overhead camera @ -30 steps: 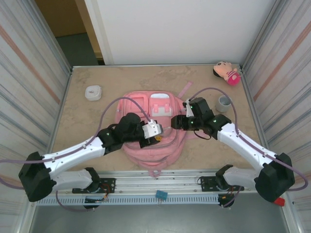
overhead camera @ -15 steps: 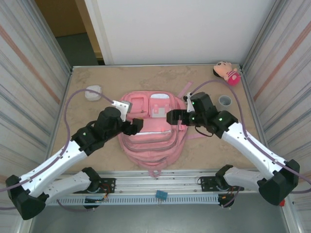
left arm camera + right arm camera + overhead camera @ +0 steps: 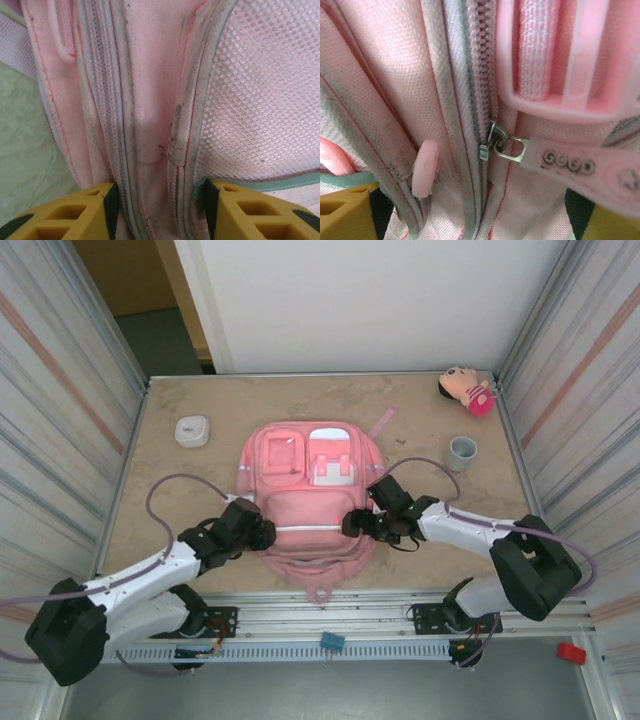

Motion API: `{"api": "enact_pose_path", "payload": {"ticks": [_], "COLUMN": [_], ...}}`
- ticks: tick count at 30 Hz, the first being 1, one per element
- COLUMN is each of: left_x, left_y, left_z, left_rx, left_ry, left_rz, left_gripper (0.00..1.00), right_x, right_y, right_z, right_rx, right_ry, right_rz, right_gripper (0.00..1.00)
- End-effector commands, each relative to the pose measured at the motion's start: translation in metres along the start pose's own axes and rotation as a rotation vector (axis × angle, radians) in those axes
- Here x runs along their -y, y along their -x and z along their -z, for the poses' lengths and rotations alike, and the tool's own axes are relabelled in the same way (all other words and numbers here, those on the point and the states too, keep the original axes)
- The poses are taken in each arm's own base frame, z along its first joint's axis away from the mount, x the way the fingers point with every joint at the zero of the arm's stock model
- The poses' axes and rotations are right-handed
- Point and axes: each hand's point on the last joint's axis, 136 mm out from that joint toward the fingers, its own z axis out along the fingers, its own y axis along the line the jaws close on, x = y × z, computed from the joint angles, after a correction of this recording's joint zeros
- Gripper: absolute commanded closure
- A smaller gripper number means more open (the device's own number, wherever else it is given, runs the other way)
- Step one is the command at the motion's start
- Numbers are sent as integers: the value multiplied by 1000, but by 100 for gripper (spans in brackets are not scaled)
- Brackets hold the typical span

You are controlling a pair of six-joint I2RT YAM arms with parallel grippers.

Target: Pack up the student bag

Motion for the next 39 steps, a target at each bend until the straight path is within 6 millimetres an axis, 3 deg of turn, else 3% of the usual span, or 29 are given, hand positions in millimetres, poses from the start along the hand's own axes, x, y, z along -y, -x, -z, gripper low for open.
{"api": "enact_pose_path", "payload": {"ticks": [1,5,9,13,16,20,22,25,29,32,36,39], "left_x": [-10,5,21,28,35,47,50,44,4,-18,-48,-64], "left_y": [8,30,59,90,122,171,193,213,218,210,179,159], "left_z": [-16,-29,-45,-62,-60,-19,15,68,133,163,157,137], "left_rx": [51,97,130,119,120,204,289,423,634,821,906,934], "left_ry": [49,28,5,-29,-82,-76,-65,-16,156,241,363,410], "left_rz": [44,33,22,50,68,-6,-53,-123,-155,-247,-356,-405], "left_gripper": [53,56,54,48,40,25,16,4,1,1,1,1], "right_x": [53,43,46,42,23,-10,-23,-26,-9,21,77,123], "right_y": [10,39,74,107,133,161,173,185,192,189,177,166], "right_z": [-14,-8,-6,-2,12,64,100,155,216,233,237,223], "right_rx": [67,122,165,211,250,339,400,504,678,779,908,964], "right_ry": [-202,-162,-152,-149,-109,-59,-60,-105,-183,-234,-301,-368], "right_rz": [-123,-112,-120,-97,-68,6,58,120,167,183,147,98], "right_gripper": [12,12,12,12,11,9,7,1,1,1,1,1]}}
